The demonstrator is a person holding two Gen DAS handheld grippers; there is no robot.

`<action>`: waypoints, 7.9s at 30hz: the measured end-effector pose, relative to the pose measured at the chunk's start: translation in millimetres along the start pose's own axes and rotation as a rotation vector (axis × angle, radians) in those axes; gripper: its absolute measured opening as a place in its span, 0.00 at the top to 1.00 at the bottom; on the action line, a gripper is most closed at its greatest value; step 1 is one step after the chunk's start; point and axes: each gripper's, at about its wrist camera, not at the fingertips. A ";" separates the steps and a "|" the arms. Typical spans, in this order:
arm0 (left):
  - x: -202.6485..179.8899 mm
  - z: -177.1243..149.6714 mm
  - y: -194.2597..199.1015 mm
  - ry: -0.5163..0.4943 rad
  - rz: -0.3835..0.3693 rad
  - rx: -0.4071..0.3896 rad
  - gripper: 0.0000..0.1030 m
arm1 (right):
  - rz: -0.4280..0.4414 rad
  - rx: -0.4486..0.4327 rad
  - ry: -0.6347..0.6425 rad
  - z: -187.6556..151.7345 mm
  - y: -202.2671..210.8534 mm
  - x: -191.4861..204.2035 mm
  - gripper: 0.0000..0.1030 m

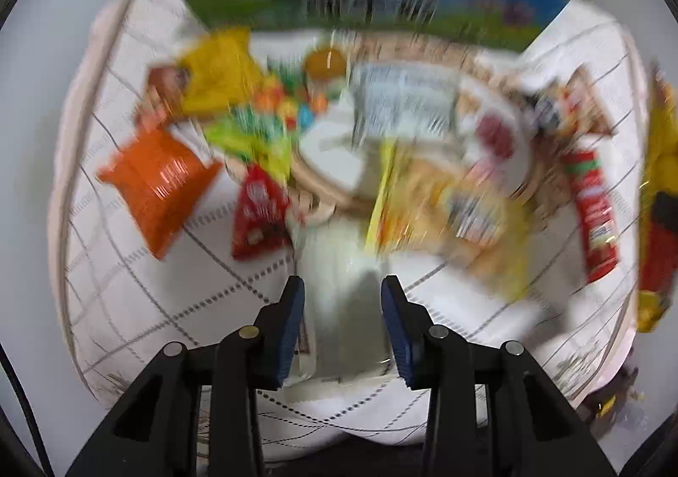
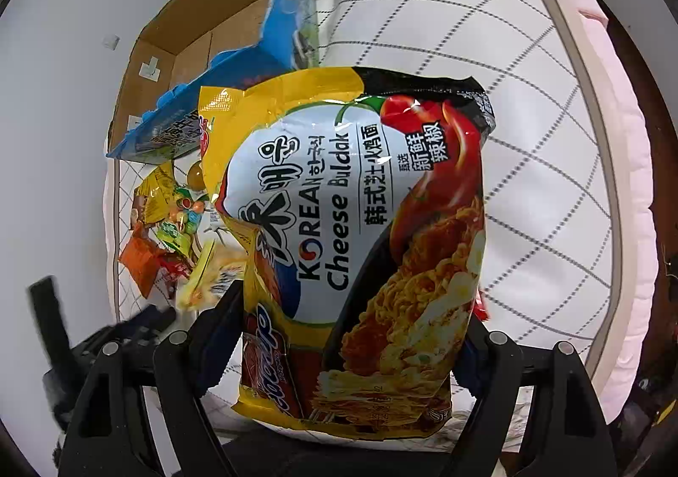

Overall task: Organize snacks
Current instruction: 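Carry both packs into the cardboard box and open both tools, then return to the pile, grasp the red candy packet with left tool while right grasps yellow egg-cake bag, then carry both packets into the cardboard box and open both tools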

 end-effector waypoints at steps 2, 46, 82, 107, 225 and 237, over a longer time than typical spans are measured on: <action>2.8 -2.9 -13.7 -0.013 -0.022 0.017 0.61 | -0.007 0.020 0.002 -1.1 -8.6 8.0 0.17; 41.4 333.2 63.8 0.004 -0.139 -0.202 0.46 | -0.079 -0.076 0.105 252.6 -106.6 163.1 0.17; 42.3 293.7 117.4 -0.051 -0.064 -0.431 0.02 | -0.209 -0.170 0.234 227.2 -69.3 197.2 0.02; 57.2 67.0 77.6 0.043 -0.036 -0.261 0.02 | -0.187 0.137 0.336 15.6 -101.7 148.1 0.02; 70.3 328.6 17.2 0.033 -0.176 0.072 0.71 | -0.060 0.032 0.079 214.2 -133.6 219.2 0.59; 65.3 316.3 1.4 0.024 -0.159 0.112 0.39 | -0.069 0.178 0.141 213.2 -163.3 222.3 0.05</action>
Point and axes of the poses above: each gripper's, at about its wrist camera, not at the fingertips, and y roughly against the way its jaws point, x to its left, z to its top, and after that the axes turned 1 degree about -x, right-handed
